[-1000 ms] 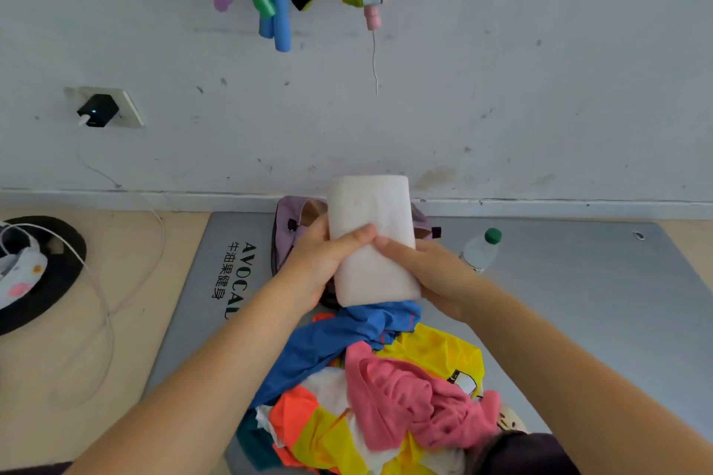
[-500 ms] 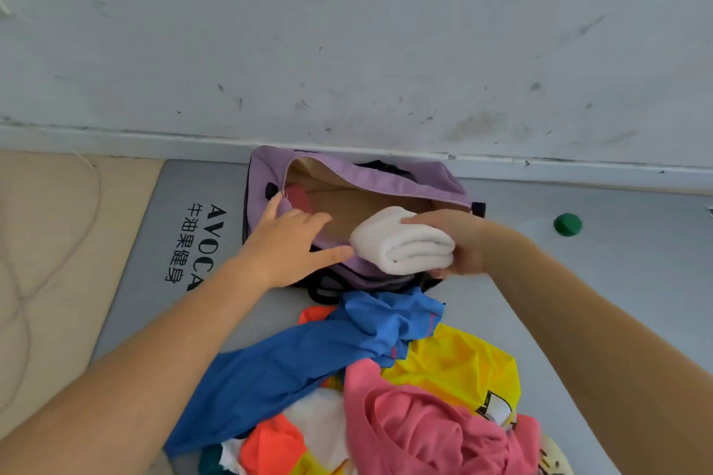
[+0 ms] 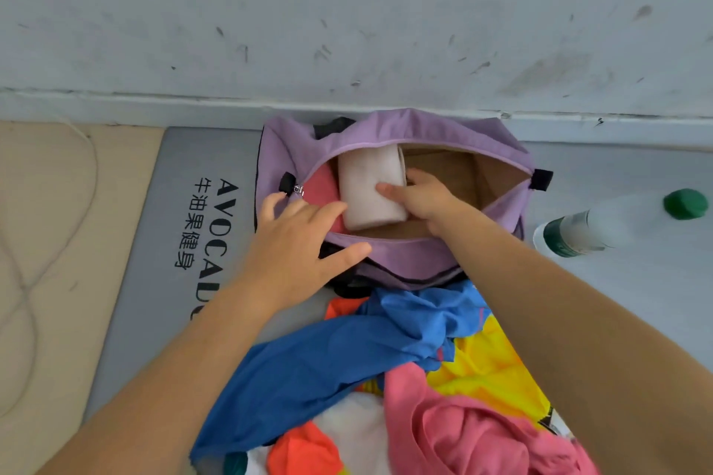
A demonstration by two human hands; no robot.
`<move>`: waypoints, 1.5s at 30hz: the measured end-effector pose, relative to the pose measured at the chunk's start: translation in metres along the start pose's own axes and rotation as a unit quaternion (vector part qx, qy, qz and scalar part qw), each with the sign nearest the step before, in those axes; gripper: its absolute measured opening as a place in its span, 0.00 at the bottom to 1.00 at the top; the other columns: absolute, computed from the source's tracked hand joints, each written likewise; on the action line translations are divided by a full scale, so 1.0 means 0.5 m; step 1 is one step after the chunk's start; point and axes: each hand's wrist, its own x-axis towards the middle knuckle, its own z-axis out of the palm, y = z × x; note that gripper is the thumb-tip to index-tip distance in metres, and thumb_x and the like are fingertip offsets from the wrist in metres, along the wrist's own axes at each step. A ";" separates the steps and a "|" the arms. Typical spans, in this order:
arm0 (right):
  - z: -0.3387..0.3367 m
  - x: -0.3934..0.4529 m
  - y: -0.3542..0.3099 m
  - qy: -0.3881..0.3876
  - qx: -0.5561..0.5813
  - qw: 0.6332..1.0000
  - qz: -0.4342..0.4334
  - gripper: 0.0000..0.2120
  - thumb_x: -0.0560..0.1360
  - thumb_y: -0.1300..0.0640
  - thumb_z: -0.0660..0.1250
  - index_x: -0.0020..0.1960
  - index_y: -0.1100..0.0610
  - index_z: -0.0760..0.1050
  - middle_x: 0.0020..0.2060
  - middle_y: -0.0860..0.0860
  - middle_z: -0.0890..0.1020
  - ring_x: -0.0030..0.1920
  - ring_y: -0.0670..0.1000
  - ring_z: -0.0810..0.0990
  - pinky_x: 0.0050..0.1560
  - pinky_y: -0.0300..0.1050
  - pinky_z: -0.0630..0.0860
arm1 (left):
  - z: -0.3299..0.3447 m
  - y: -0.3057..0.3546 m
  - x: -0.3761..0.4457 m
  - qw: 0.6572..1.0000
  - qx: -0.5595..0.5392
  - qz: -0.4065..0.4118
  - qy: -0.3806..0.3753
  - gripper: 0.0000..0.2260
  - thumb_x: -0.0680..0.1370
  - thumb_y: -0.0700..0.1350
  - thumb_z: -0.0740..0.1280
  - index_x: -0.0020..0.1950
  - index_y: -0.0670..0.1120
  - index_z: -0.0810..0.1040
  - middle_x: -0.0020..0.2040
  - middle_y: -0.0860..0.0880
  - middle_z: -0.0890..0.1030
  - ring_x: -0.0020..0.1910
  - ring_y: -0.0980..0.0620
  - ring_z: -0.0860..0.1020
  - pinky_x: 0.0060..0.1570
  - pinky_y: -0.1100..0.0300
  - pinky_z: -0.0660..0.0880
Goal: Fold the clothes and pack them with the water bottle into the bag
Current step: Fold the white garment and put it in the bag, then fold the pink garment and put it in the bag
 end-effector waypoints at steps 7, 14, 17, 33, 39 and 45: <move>-0.026 -0.053 -0.015 0.050 -0.128 0.988 -0.067 0.23 0.75 0.51 0.72 0.65 0.61 0.75 0.57 0.52 0.79 0.57 0.51 0.78 0.61 0.46 0.74 | 0.000 0.019 -0.006 1.000 -0.007 -0.006 -0.026 0.34 0.75 0.70 0.48 0.67 0.48 0.73 0.57 0.48 0.80 0.63 0.48 0.73 0.74 0.44 0.50; -0.096 -0.305 0.042 -0.009 0.043 0.993 -0.106 0.10 0.79 0.54 0.66 0.42 0.56 0.81 0.36 0.53 0.84 0.33 0.50 0.81 0.31 0.39 0.76 | 0.001 0.169 -0.064 0.978 -0.132 -0.015 0.161 0.16 0.79 0.54 0.61 0.36 0.46 0.77 0.34 0.52 0.76 0.37 0.48 0.75 0.41 0.53 0.66; -0.116 -0.387 0.132 -0.006 -0.050 0.998 -0.047 0.14 0.77 0.51 0.68 0.36 0.57 0.78 0.31 0.49 0.81 0.30 0.46 0.78 0.31 0.41 0.72 | 0.052 0.221 -0.119 0.973 -0.193 -0.125 0.015 0.19 0.79 0.55 0.62 0.31 0.47 0.68 0.29 0.51 0.72 0.34 0.44 0.74 0.33 0.54 0.65; -0.134 -0.643 0.027 -0.070 -0.154 0.968 -0.185 0.17 0.72 0.49 0.74 0.43 0.63 0.74 0.34 0.50 0.71 0.35 0.46 0.69 0.36 0.40 0.66 | -0.125 0.339 -0.280 0.649 -0.693 -0.251 -0.192 0.21 0.75 0.63 0.65 0.61 0.53 0.81 0.61 0.45 0.82 0.59 0.47 0.80 0.59 0.49 0.75; -0.166 -0.819 -0.143 -0.079 -0.111 0.957 -0.255 0.24 0.67 0.44 0.77 0.54 0.58 0.74 0.47 0.54 0.82 0.47 0.52 0.82 0.51 0.50 0.79 | -0.395 0.399 -0.286 0.699 -0.706 -0.111 0.017 0.11 0.67 0.45 0.74 0.48 0.46 0.82 0.42 0.49 0.85 0.41 0.52 0.83 0.39 0.60 0.79; -0.194 -0.950 -0.230 -0.111 -0.079 0.940 -0.313 0.31 0.70 0.37 0.69 0.53 0.66 0.76 0.45 0.55 0.81 0.46 0.54 0.79 0.51 0.53 0.73 | -0.576 0.412 -0.351 0.761 -0.647 -0.016 0.049 0.18 0.64 0.43 0.80 0.51 0.50 0.80 0.42 0.52 0.83 0.39 0.55 0.82 0.36 0.64 0.77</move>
